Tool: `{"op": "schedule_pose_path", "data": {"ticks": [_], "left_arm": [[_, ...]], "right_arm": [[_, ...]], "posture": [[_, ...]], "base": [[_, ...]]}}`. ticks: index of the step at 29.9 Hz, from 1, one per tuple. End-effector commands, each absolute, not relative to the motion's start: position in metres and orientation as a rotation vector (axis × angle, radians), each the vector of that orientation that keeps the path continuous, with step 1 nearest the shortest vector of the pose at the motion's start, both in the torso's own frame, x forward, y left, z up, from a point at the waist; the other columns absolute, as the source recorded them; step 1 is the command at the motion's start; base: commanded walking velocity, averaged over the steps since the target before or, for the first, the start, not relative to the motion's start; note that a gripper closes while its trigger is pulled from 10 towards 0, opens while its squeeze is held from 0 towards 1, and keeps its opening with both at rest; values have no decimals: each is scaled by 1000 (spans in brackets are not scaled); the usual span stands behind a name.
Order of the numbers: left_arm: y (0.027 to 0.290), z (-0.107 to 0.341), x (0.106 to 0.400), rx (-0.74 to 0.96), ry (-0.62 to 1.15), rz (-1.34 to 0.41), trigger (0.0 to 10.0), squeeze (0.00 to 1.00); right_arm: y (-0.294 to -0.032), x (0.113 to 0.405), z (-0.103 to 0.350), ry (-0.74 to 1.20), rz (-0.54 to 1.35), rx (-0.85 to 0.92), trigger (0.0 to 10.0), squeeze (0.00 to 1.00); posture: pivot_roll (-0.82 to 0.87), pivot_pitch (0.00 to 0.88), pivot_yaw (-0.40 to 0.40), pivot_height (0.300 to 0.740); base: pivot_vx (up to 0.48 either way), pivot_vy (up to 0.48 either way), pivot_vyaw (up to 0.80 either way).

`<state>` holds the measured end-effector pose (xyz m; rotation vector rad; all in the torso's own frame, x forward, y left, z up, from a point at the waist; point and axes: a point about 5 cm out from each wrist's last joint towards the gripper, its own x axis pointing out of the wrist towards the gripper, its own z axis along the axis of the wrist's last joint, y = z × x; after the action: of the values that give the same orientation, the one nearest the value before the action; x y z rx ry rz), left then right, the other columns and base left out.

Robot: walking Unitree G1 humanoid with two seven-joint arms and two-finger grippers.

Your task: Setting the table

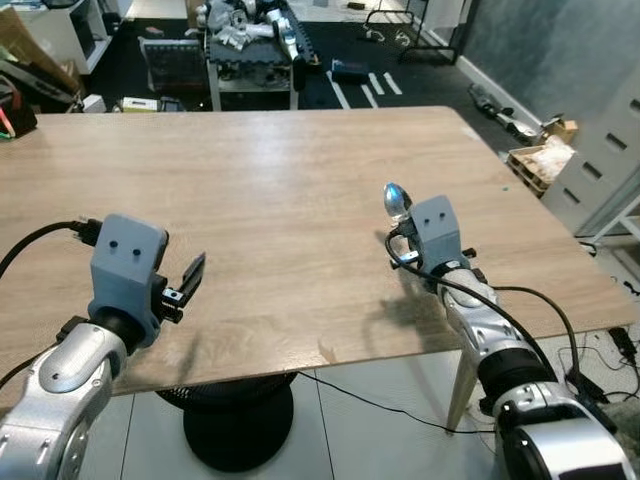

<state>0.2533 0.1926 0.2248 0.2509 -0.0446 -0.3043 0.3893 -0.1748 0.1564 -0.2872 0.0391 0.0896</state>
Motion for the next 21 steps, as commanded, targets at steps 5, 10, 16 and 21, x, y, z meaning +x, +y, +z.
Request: {"op": "schedule_pose_path", "data": {"ticks": [5,10,16,21], "left_arm": [[185,234,239,334,61,-661,10000,0],[186,234,233,366,120,-781,10000,0],[185,237,230,358,135,-822,10000,0],[184,237,229,341,140,-823,10000,0]], "right_arm": [[-193,386,143,107,-6,-182,10000,0],[-201,385,140,118,-59,-108,10000,0],[-203,387,146,96,-35,-204,10000,0],[-199,389,153,72,72,-395,10000,0]], "posture": [[232,135,75,740],[222,142,96,740],[219,152,103,740],[219,156,95,740]], "base": [[0,0,0],[0,0,0],[0,0,0],[0,0,0]]}}
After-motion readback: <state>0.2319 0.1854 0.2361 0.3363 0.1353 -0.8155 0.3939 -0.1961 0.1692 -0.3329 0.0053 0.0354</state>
